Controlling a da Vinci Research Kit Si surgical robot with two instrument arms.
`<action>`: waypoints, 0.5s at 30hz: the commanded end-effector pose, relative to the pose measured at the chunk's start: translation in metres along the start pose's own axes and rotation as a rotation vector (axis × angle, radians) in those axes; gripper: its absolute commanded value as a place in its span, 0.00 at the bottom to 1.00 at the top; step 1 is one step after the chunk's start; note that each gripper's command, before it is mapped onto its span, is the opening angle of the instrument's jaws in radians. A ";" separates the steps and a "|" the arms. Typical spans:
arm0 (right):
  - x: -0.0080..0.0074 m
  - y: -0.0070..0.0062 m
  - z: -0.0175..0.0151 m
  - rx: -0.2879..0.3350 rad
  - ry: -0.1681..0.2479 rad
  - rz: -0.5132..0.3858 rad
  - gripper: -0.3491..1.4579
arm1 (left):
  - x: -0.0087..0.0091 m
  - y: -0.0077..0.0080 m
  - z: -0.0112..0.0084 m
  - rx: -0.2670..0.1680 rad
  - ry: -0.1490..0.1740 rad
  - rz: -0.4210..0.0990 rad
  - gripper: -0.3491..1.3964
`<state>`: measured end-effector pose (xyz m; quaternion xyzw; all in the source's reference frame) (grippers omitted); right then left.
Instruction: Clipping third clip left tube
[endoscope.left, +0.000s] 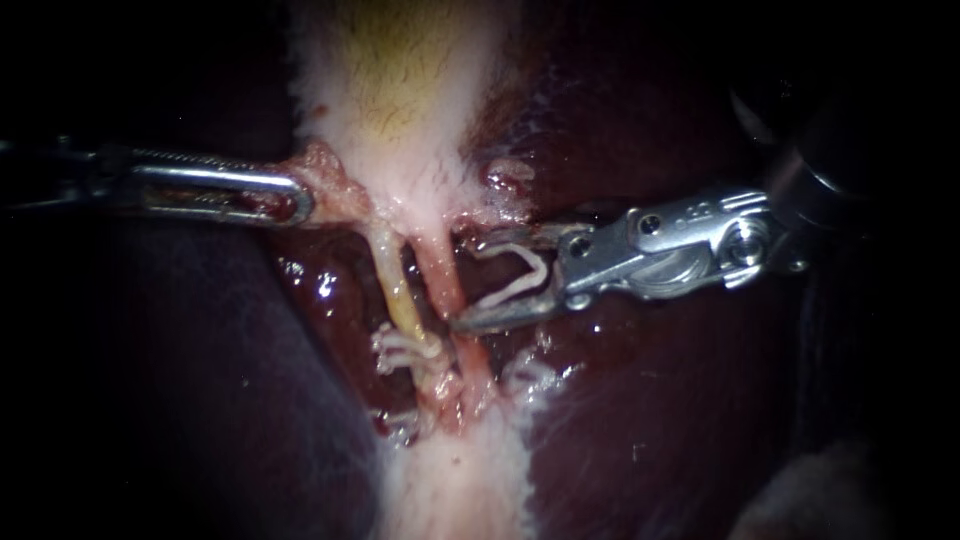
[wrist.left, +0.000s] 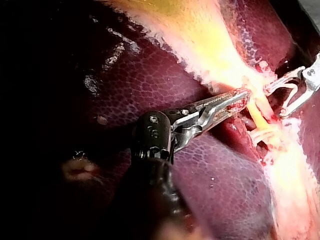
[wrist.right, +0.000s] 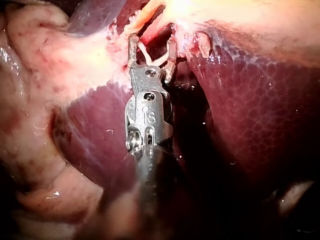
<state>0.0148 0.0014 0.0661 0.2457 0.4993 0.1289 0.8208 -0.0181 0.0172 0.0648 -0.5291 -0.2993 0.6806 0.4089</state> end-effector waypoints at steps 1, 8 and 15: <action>0.0002 -0.0002 -0.0001 -0.002 0.000 0.011 0.47 | 0.0000 0.0000 0.0000 -0.001 0.000 0.000 0.00; 0.0014 -0.0016 -0.0020 0.033 0.023 0.068 0.47 | 0.0000 0.0000 0.0000 -0.001 0.000 0.000 0.00; 0.0028 -0.0028 -0.0016 0.057 0.059 0.088 0.47 | 0.0000 -0.0003 0.0000 -0.002 -0.001 0.000 0.00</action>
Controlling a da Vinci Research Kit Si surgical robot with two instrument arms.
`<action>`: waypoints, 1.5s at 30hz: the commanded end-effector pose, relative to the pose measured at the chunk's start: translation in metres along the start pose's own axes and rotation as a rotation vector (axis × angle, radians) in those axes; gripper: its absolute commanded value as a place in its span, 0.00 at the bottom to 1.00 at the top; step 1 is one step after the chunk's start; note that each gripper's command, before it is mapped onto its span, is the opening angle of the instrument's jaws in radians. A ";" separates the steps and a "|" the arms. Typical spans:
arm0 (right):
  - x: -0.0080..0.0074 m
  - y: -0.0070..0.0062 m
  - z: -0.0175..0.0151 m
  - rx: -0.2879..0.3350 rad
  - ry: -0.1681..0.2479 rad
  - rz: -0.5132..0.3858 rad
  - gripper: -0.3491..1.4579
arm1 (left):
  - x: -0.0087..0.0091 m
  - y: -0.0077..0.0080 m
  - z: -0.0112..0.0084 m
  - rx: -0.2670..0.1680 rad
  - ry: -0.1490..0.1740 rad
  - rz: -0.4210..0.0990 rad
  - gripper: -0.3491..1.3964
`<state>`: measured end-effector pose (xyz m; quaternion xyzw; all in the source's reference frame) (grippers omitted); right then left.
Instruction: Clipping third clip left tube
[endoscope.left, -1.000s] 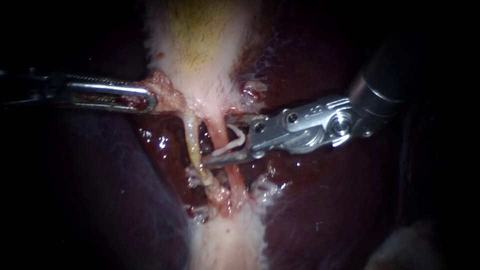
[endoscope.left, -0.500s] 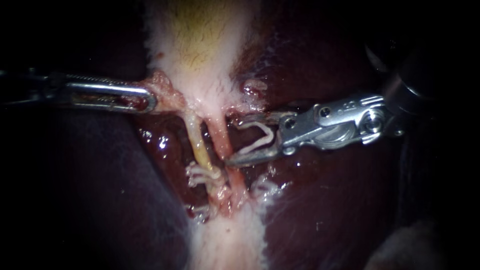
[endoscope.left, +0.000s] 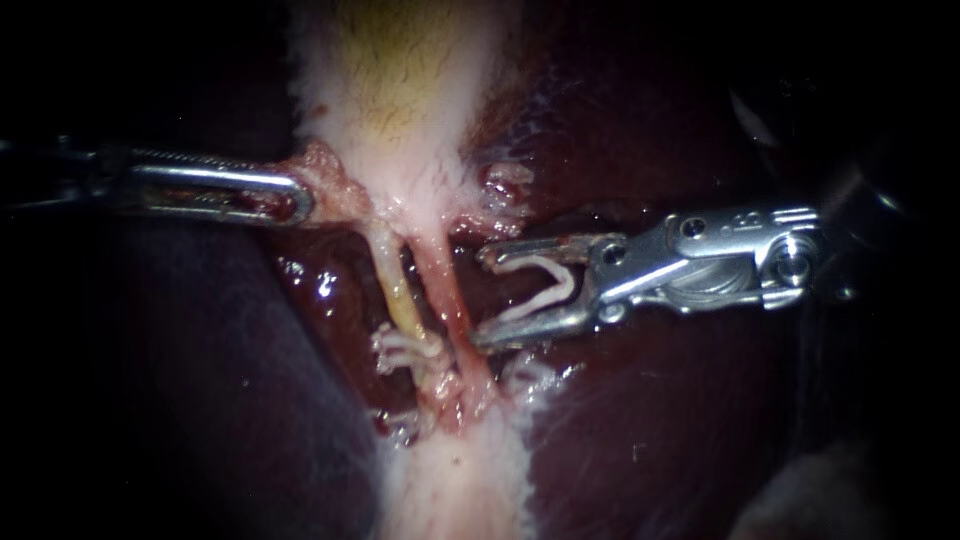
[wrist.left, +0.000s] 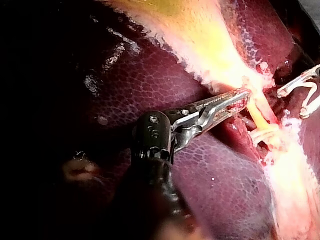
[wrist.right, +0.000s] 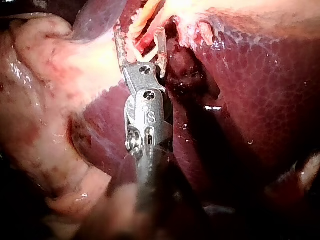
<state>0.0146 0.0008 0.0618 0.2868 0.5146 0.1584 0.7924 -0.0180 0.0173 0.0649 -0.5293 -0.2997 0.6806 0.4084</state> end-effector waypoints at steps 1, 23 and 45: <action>0.0001 -0.0001 0.0003 0.003 0.001 -0.001 0.47 | -0.0001 -0.0002 0.0001 -0.001 0.000 0.000 0.00; -0.0017 0.0029 0.0051 0.009 0.005 0.018 0.47 | -0.0001 0.0000 0.0001 0.000 0.000 -0.001 0.00; -0.0023 0.0056 0.0090 0.030 0.005 0.034 0.47 | -0.0001 0.0002 0.0001 0.001 0.000 -0.001 0.00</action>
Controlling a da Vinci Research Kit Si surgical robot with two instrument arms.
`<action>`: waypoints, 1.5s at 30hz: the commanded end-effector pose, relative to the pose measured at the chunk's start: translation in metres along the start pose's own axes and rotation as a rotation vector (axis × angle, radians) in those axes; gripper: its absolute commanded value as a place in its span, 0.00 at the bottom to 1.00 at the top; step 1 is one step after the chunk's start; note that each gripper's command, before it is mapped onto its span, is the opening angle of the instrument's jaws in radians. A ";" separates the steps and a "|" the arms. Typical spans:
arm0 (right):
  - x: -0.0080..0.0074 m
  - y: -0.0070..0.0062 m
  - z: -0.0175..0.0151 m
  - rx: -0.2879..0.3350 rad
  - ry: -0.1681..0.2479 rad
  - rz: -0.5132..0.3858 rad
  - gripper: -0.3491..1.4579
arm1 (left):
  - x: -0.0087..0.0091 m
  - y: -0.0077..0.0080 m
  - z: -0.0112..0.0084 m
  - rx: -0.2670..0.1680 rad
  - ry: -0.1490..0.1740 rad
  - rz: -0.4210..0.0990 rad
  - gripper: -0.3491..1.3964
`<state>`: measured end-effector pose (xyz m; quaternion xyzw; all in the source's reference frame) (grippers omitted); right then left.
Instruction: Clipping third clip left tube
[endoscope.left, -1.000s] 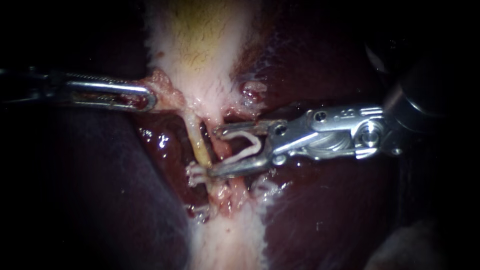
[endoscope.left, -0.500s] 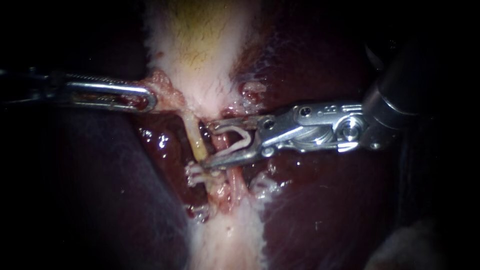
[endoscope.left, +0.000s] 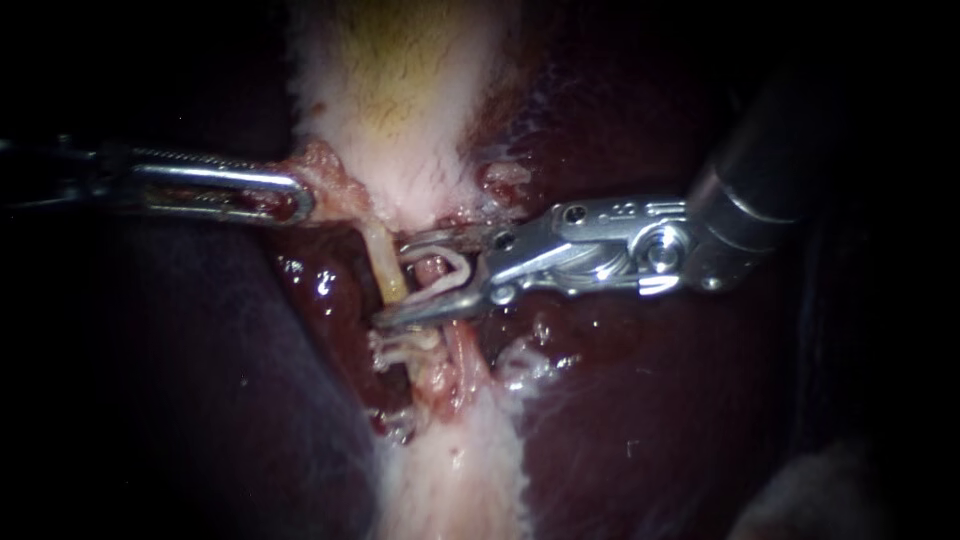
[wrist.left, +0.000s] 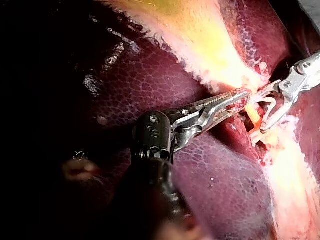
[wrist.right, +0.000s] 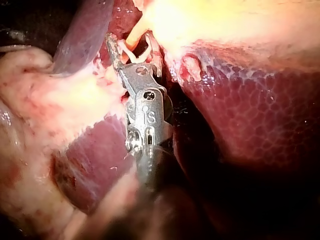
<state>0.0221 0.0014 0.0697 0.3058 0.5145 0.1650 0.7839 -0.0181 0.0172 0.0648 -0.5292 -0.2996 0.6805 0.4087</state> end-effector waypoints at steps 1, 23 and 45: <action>0.0000 0.0000 0.0002 0.005 0.002 -0.001 0.47 | 0.0000 0.0000 0.0000 0.000 0.000 0.000 0.00; 0.0042 -0.0021 0.0002 0.110 0.197 0.088 0.47 | 0.0000 -0.0002 0.0000 -0.001 0.000 0.000 0.00; 0.0048 -0.0027 -0.0006 0.125 0.207 0.131 0.36 | 0.0000 -0.0003 0.0000 -0.001 0.000 0.000 0.00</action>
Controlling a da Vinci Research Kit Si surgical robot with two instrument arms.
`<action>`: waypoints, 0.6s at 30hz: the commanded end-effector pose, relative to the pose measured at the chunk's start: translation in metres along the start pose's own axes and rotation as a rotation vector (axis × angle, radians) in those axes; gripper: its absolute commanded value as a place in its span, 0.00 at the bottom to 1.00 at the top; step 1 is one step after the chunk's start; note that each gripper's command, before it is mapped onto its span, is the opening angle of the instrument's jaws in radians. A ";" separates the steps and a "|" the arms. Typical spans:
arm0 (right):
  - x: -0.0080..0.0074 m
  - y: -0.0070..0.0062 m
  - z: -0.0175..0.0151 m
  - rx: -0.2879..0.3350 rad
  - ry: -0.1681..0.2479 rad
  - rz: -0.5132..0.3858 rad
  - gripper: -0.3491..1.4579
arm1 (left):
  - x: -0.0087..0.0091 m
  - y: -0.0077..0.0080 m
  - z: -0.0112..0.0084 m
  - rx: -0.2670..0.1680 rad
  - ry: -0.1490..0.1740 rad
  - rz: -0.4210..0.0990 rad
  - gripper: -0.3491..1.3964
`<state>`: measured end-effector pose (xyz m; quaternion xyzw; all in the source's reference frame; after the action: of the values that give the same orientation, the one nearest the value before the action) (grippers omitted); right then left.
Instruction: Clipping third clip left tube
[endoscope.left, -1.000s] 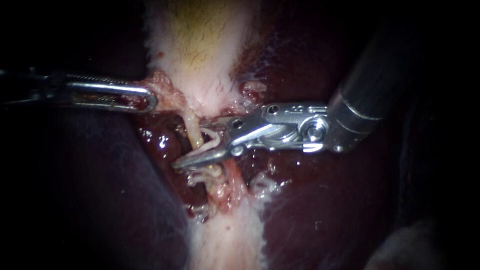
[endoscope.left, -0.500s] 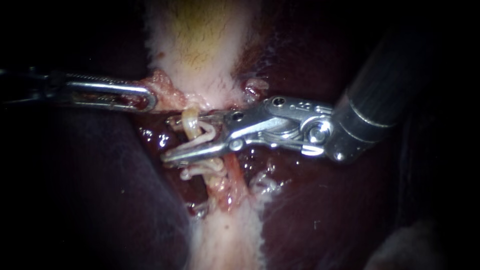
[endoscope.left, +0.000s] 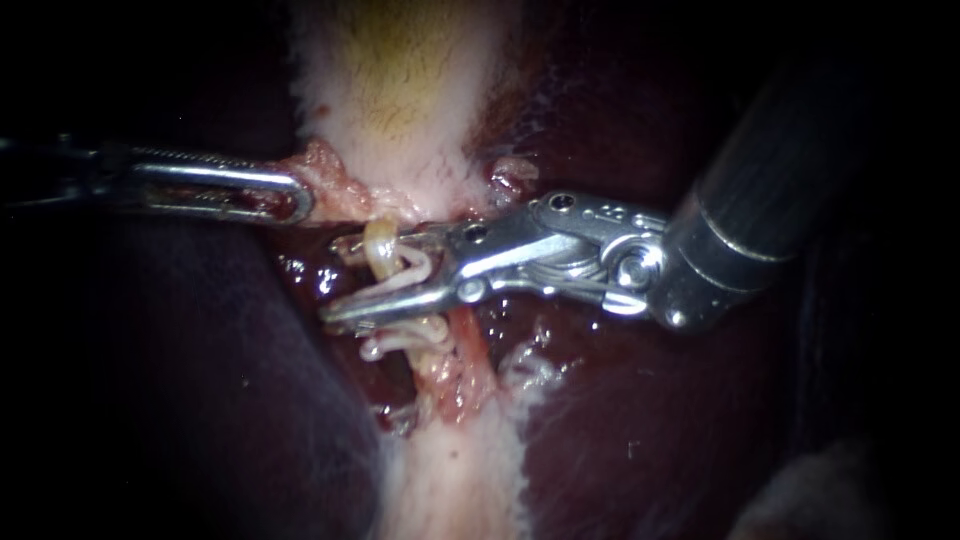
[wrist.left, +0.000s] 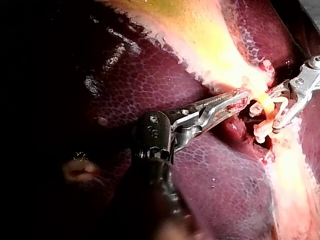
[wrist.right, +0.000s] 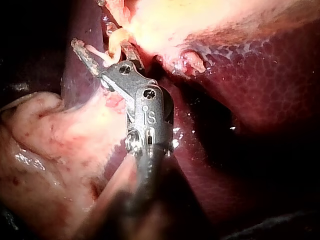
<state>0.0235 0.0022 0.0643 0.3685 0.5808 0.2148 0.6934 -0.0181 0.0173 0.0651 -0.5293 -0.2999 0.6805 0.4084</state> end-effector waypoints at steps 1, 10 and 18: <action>0.0000 0.0001 0.0000 0.000 0.000 -0.001 0.35 | 0.0000 0.0000 0.0000 0.000 0.000 0.000 0.00; -0.0001 0.0000 -0.0002 0.002 0.002 -0.002 0.25 | 0.0000 0.0000 0.0000 0.000 0.000 0.000 0.00; -0.0002 0.0000 -0.0005 0.003 0.002 0.028 0.15 | 0.0000 0.0000 0.0000 0.000 0.000 0.000 0.00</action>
<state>0.0229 0.0023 0.0645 0.3778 0.5765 0.2244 0.6889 -0.0181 0.0173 0.0651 -0.5292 -0.3000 0.6805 0.4084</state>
